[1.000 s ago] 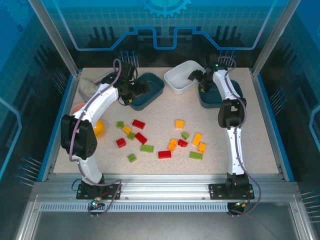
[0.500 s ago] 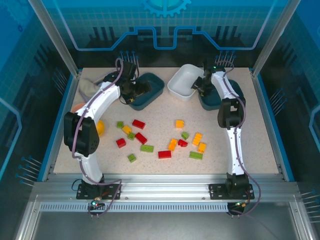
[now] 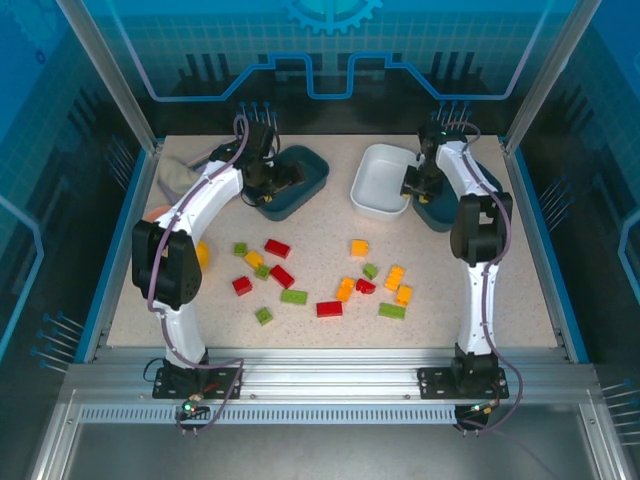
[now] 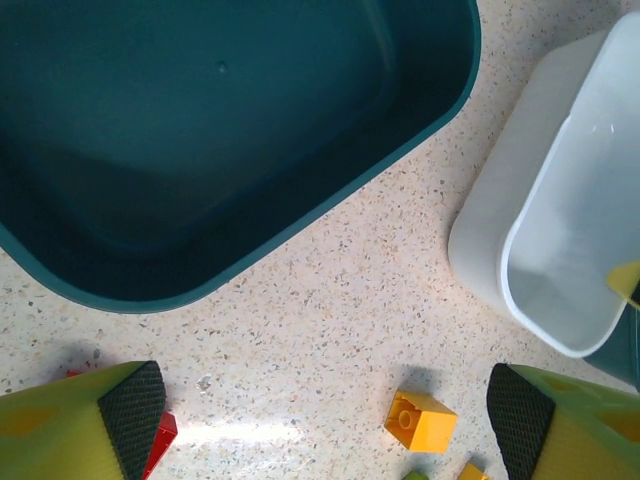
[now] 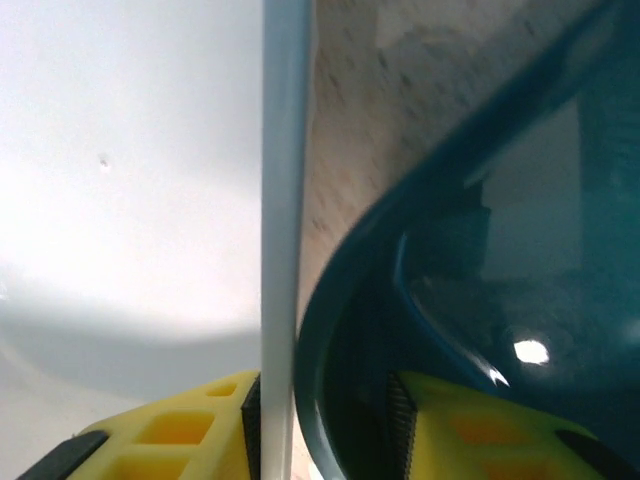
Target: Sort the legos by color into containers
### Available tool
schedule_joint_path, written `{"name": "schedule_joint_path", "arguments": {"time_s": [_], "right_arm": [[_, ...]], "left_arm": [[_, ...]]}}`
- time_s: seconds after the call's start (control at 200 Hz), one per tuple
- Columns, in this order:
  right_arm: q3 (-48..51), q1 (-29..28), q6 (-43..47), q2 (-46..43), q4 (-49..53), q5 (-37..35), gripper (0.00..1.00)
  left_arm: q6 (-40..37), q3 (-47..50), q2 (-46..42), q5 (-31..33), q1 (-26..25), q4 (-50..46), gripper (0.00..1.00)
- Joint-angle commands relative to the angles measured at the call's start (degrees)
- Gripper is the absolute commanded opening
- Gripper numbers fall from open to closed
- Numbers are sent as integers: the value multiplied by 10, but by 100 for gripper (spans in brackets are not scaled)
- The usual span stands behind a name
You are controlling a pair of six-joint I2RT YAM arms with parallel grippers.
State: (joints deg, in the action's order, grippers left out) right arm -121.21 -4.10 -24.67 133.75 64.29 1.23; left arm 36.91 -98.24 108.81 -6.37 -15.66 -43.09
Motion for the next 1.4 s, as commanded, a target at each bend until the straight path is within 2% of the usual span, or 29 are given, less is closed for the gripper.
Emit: {"name": "schedule_joint_path", "arguments": {"time_s": [0.0, 0.06, 0.155, 0.25, 0.305, 0.455, 0.7, 1.0, 1.1, 1.24, 1.395], "right_arm": [[59, 3, 41, -71, 8, -20, 39], [81, 7, 42, -91, -4, -18, 43], [100, 13, 40, -116, -28, -9, 55], [94, 24, 30, -123, -44, -1, 67], [81, 35, 16, -111, -49, 14, 70], [42, 67, -32, -69, -73, 42, 72], [-15, 116, -141, -28, -106, 53, 68], [-204, 131, -176, 122, -35, 54, 57], [-235, 130, -169, 149, -13, 57, 42], [-217, 122, -131, 136, -2, 45, 21], [-152, 97, -56, 86, 0, 28, 7]], "left_arm": [[-22, -21, 15, -11, -4, -16, 87], [-30, -29, 21, -4, -5, -23, 86], [-43, -50, 38, 13, -3, -40, 84], [-51, -77, 63, 17, 6, -54, 81], [-50, -88, 76, 13, 13, -57, 80], [-42, -103, 98, -1, 30, -54, 80], [-32, -107, 109, -14, 37, -45, 80], [-21, -106, 115, -14, 53, -45, 77], [-17, -107, 118, -16, 60, -47, 73], [-21, -113, 130, -22, 63, -49, 66], [-30, -140, 162, -34, 63, -61, 58]]}}
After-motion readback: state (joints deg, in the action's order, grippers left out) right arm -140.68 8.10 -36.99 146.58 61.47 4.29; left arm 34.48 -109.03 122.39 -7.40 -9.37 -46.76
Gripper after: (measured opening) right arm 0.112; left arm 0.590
